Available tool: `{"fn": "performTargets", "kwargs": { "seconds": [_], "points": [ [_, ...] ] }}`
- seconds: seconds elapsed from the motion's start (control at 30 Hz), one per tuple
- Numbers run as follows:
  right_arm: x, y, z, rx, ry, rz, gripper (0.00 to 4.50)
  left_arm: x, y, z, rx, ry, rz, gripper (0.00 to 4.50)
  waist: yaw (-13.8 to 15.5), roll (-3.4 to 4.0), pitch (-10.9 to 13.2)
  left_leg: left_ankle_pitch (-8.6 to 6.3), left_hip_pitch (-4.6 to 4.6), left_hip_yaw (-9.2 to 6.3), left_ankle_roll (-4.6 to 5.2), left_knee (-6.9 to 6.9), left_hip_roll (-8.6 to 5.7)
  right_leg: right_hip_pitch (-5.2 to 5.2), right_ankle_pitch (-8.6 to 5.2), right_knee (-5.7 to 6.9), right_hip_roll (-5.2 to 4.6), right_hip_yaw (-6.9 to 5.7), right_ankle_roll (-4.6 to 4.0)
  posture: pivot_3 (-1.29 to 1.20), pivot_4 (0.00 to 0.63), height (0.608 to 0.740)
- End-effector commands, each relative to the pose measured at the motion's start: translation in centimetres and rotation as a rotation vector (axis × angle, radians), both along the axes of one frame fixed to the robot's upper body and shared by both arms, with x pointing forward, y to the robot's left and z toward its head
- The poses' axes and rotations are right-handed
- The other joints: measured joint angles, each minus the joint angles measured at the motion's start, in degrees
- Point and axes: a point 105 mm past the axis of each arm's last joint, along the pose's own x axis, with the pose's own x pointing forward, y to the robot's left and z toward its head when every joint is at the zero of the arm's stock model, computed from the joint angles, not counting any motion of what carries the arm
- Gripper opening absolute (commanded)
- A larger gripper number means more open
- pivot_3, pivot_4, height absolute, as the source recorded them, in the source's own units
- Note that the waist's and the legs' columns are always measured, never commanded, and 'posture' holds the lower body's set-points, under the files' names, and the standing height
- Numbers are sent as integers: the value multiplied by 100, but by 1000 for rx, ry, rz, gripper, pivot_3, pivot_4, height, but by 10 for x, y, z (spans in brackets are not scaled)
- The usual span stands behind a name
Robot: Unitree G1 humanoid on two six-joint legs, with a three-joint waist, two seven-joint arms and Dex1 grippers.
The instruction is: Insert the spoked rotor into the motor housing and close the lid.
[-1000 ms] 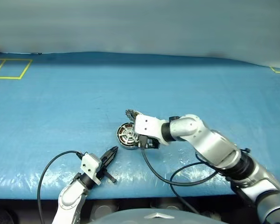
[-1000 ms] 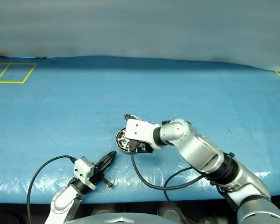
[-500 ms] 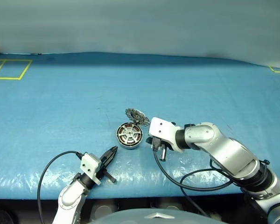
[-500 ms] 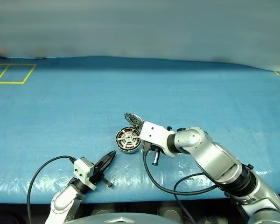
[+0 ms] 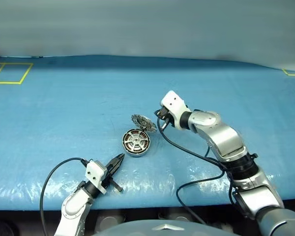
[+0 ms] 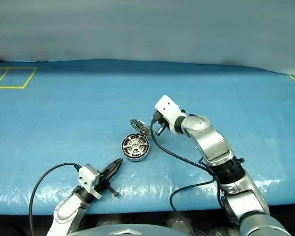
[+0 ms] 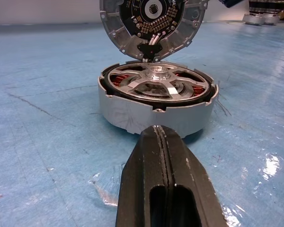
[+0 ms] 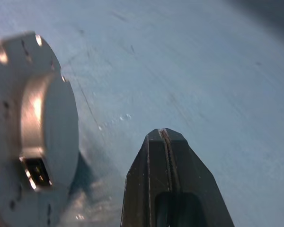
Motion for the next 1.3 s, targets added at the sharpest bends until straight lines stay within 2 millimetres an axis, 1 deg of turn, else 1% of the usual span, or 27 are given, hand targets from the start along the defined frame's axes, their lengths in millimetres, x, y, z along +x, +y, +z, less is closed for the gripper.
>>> {"fn": "performTargets", "kwargs": {
  "seconds": [0.03, 0.17, 0.33, 0.5, 0.6, 0.67, 0.73, 0.8, 0.87, 0.97, 1.03, 1.1, 1.17, 1.27, 1.3],
  "points": [
    [-12, 16, 12, 133, 47, 77, 12, -1, 0, 4, -1, -11, 5, 0, -4, 0, 0, -1, 0, 2, 2, 0, -1, 0, 1, 0, -3, 0, 2, 0, 150, 740],
    [-32, 29, 0, 194, 158, 139, 12, -1, 1, 4, -2, -10, 9, 0, -5, 1, 1, -2, 0, 1, 3, 1, -2, 1, 2, -1, -6, -2, 3, 0, 150, 740],
    [-51, 39, -11, 269, 256, 144, 12, -3, 1, 3, -1, -8, 6, 0, -17, 5, 2, -2, 0, 2, 3, 1, -1, -1, 1, 0, -7, 0, 1, 0, 150, 740],
    [-59, 47, -23, 349, 331, 98, 12, -3, 0, 4, -2, -10, -3, 0, -19, 6, 3, -2, 1, 2, 3, 2, -1, 0, 1, 0, -9, -1, 1, 0, 150, 740],
    [-63, 51, -36, 373, 369, 59, 12, -3, -1, 4, -1, -11, -7, 0, -20, 7, 4, -2, 1, 2, 3, 2, -2, -1, 1, 0, -9, -1, 1, 0, 150, 740],
    [-65, 53, -48, 367, 395, 26, 12, -3, -1, 4, 0, -11, -7, 0, -20, 7, 3, -2, 1, 2, 3, 2, -2, -1, 2, 1, -8, -1, 1, 0, 150, 740],
    [-66, 53, -54, 364, 407, 9, 12, -3, -1, 4, 0, -11, -8, 0, -26, 9, 2, -2, 2, 3, 3, 2, -2, 0, 2, 1, -8, 1, 2, 0, 150, 740],
    [-68, 50, -71, 304, 429, -32, 12, -3, -1, 4, 1, -10, -6, 0, -32, 11, 1, -2, 4, 3, 3, 2, -2, 2, 2, 1, -8, 0, 2, 0, 150, 740],
    [-71, 48, -79, 276, 444, -48, 12, -3, -1, 4, 1, -9, -3, 0, -34, 12, -2, -2, 15, 3, 3, 2, -2, 7, 0, 0, -8, 1, 0, 0, 150, 740],
    [-78, 55, -63, 293, 382, 28, 12, -3, -1, 5, 0, -8, -3, 0, -35, 12, -3, -2, 29, 2, 3, 2, -1, 4, -17, -1, -9, -1, -28, 0, 150, 740],
    [-81, 58, -45, 314, 307, 86, 12, -3, -2, 5, -2, -8, -1, 0, -34, 12, -3, -2, 29, 3, 3, 2, -1, 4, -18, -1, -11, 0, -29, 0, 150, 740],
    [-83, 57, -29, 313, 236, 135, 12, -3, -2, 6, -5, -12, 4, 0, -32, 12, -2, -2, 21, 3, 3, 2, -2, 6, -17, -1, -11, 1, -29, 0, 150, 740],
    [-83, 54, -19, 322, 198, 157, 12, -3, -1, 7, -7, -14, 9, 0, -27, 11, -2, -2, 9, 3, 3, 3, -3, 5, -15, 0, -11, 2, -26, 0, 150, 740],
    [-83, 52, -14, 287, 154, 181, 620, -3, -1, 7, -5, -19, 15, 0, -29, 12, -1, -2, 8, 3, 4, 2, -2, 4, -14, 0, -8, 1, -24, 0, 150, 740],
    [-82, 52, -14, 272, 146, 190, 969, -3, -1, 7, -5, -19, 15, 0, -27, 12, -1, -2, 8, 1, 3, 2, -2, 4, -15, 0, -8, -1, -25, 0, 150, 740]
  ]
}}
